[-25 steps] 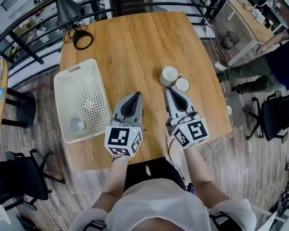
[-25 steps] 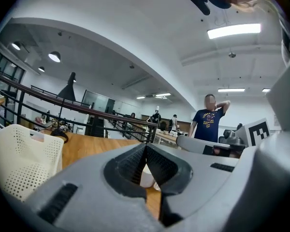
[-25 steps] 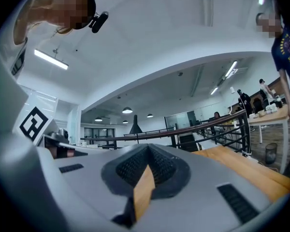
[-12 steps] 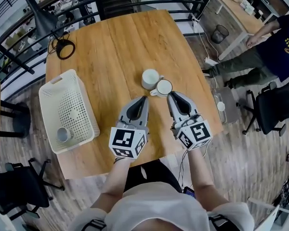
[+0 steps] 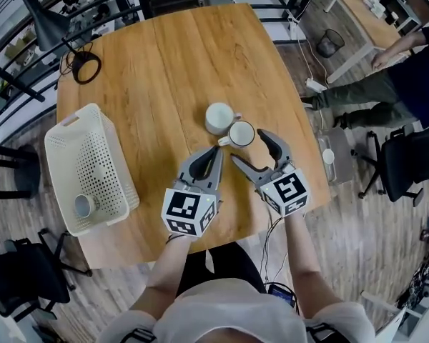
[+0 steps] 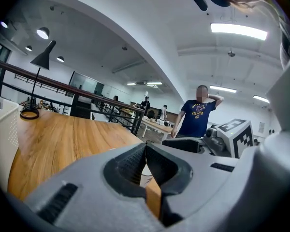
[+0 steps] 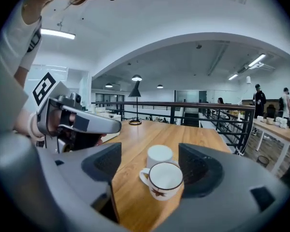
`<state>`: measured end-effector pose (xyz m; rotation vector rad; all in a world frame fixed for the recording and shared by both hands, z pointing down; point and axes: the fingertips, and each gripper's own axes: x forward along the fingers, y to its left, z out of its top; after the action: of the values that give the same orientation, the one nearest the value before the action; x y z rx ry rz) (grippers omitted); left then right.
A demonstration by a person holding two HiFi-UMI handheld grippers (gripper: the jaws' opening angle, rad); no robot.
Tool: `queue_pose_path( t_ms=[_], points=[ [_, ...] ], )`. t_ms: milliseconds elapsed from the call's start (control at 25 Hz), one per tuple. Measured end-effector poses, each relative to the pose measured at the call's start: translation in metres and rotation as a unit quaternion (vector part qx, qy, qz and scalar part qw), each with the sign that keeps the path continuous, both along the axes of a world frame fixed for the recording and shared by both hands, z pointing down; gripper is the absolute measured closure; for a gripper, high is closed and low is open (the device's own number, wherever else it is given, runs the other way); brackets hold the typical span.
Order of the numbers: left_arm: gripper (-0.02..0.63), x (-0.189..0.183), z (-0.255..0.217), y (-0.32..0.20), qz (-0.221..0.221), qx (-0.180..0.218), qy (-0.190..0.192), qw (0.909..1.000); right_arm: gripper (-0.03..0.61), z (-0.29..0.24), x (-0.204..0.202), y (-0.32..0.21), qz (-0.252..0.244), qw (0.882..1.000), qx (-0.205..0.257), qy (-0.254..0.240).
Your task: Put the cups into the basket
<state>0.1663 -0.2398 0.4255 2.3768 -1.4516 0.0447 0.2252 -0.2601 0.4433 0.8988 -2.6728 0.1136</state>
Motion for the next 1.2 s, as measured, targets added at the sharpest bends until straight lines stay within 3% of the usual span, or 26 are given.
queue_pose_path(
  t_ms=[280, 560, 840, 1200],
  points=[
    [0.604, 0.001, 0.036, -0.012, 0.001, -0.03, 0.0, 0.9995, 0.191, 0.042, 0.002, -0.025, -0.028, 0.998, -0.035, 0.052],
    [0.604, -0.002, 0.049, -0.02, -0.008, -0.038, 0.003, 0.9993, 0.145, 0.078, -0.002, -0.038, -0.082, 0.988, -0.077, 0.105],
    [0.604, -0.008, 0.058, -0.019, -0.023, -0.046, 0.004, 0.9987, 0.143, 0.095, -0.01, -0.046, -0.118, 0.983, -0.114, 0.087],
    [0.604, -0.019, 0.061, -0.02, -0.037, -0.05, 0.005, 0.9981, 0.144, 0.107, -0.024, -0.048, -0.143, 0.977, -0.107, 0.112]
  ],
)
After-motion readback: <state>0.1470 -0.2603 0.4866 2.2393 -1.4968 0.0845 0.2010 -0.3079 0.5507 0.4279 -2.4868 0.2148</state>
